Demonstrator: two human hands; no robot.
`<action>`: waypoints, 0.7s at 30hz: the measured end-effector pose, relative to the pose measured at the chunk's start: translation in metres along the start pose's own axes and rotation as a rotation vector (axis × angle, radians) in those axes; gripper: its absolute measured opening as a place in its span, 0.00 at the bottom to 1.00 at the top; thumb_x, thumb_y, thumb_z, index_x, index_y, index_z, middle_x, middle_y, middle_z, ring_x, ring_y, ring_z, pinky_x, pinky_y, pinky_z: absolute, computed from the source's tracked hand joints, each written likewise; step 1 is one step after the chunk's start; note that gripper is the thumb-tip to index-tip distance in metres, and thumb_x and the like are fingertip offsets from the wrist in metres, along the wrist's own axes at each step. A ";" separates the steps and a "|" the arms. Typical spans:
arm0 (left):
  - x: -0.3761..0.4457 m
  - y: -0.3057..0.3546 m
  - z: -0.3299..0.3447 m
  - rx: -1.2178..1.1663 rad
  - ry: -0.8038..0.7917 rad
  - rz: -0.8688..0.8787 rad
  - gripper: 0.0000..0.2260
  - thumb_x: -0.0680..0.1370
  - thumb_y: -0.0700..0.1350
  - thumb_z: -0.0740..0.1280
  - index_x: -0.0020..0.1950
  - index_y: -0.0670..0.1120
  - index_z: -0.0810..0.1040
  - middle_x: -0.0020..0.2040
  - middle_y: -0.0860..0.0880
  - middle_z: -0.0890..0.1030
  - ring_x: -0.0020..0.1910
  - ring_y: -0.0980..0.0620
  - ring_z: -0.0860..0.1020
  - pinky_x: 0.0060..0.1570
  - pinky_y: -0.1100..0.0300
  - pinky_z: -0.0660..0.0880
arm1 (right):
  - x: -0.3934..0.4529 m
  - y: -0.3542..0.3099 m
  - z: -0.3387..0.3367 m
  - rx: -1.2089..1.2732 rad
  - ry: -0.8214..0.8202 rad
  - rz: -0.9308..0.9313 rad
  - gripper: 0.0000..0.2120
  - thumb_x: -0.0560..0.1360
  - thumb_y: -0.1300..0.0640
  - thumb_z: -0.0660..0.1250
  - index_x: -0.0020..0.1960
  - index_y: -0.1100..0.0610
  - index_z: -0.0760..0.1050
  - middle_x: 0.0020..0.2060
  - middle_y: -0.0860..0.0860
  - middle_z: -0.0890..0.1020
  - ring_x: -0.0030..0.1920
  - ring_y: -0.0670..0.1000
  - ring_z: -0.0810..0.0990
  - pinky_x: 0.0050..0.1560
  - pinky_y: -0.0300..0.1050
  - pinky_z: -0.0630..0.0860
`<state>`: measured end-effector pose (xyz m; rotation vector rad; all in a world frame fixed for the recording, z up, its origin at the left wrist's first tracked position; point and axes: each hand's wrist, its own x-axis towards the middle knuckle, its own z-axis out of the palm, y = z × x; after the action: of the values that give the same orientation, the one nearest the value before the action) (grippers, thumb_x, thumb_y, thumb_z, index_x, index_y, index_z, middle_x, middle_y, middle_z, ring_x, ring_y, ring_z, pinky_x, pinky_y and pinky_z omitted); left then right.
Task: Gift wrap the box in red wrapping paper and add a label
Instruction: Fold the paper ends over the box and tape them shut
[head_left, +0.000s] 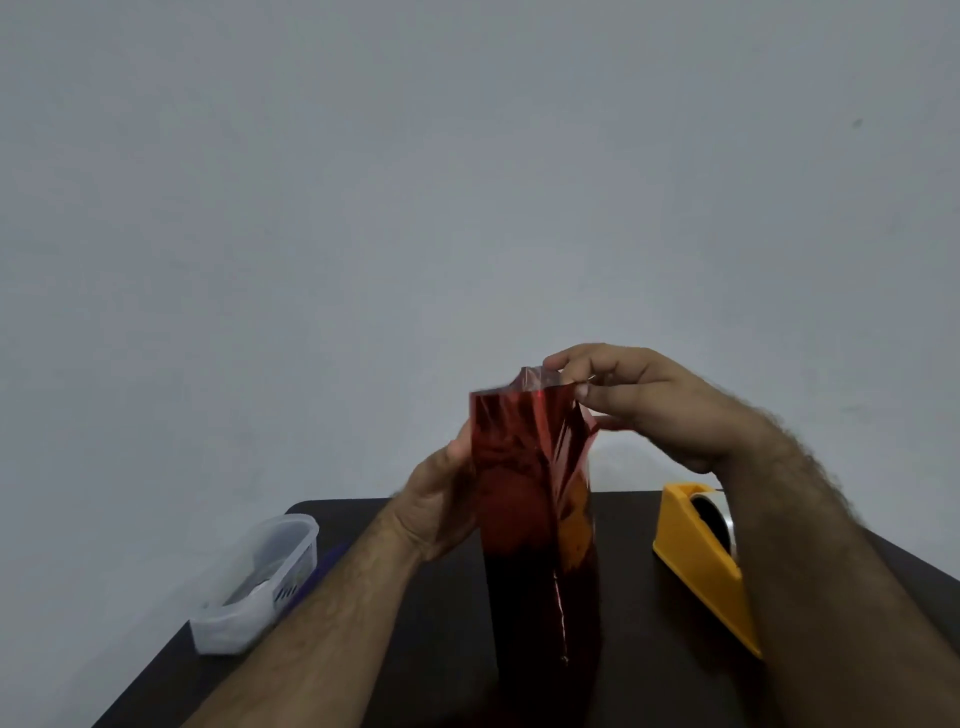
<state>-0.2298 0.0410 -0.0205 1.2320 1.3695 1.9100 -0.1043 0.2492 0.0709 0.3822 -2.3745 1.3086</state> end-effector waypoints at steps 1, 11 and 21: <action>0.000 -0.001 0.000 0.041 -0.035 0.008 0.57 0.65 0.65 0.83 0.83 0.41 0.61 0.72 0.39 0.80 0.70 0.39 0.80 0.67 0.44 0.78 | 0.001 0.003 0.002 0.041 -0.005 0.014 0.11 0.84 0.65 0.63 0.47 0.56 0.80 0.64 0.44 0.82 0.67 0.48 0.80 0.61 0.52 0.74; 0.019 0.005 0.014 0.372 0.253 0.032 0.61 0.60 0.56 0.89 0.82 0.68 0.52 0.71 0.56 0.78 0.69 0.54 0.79 0.68 0.49 0.79 | 0.005 -0.009 0.010 0.061 0.268 0.152 0.44 0.70 0.28 0.72 0.80 0.32 0.56 0.67 0.43 0.76 0.67 0.51 0.79 0.62 0.62 0.80; 0.020 0.017 0.033 0.708 0.485 -0.065 0.79 0.47 0.71 0.86 0.82 0.68 0.34 0.79 0.57 0.68 0.75 0.51 0.73 0.73 0.43 0.73 | 0.015 -0.007 0.027 -0.253 0.303 0.243 0.77 0.51 0.52 0.89 0.81 0.32 0.39 0.64 0.50 0.76 0.60 0.55 0.81 0.58 0.55 0.83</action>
<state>-0.2084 0.0666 0.0057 1.0007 2.4546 1.7982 -0.1200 0.2220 0.0698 -0.1730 -2.3339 1.0544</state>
